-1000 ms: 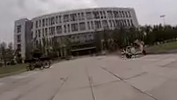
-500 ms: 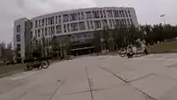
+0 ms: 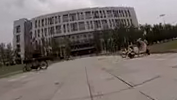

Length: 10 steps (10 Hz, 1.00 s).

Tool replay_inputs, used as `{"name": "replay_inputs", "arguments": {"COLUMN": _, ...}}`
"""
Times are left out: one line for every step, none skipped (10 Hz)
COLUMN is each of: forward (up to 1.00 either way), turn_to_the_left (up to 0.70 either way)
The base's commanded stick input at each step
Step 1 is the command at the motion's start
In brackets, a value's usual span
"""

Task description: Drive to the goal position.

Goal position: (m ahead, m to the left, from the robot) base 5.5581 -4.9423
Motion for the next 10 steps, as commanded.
{"name": "replay_inputs", "arguments": {"forward": 0.5, "turn_to_the_left": 0.0}}
{"name": "replay_inputs", "arguments": {"forward": 0.5, "turn_to_the_left": 0.0}}
{"name": "replay_inputs", "arguments": {"forward": 0.5, "turn_to_the_left": 0.0}}
{"name": "replay_inputs", "arguments": {"forward": 0.5, "turn_to_the_left": 0.0}}
{"name": "replay_inputs", "arguments": {"forward": 0.5, "turn_to_the_left": 0.0}}
{"name": "replay_inputs", "arguments": {"forward": 0.5, "turn_to_the_left": 0.0}}
{"name": "replay_inputs", "arguments": {"forward": 0.5, "turn_to_the_left": 0.0}}
{"name": "replay_inputs", "arguments": {"forward": 0.5, "turn_to_the_left": 0.0}}
{"name": "replay_inputs", "arguments": {"forward": 0.5, "turn_to_the_left": 0.0}}
{"name": "replay_inputs", "arguments": {"forward": 0.5, "turn_to_the_left": 0.0}}
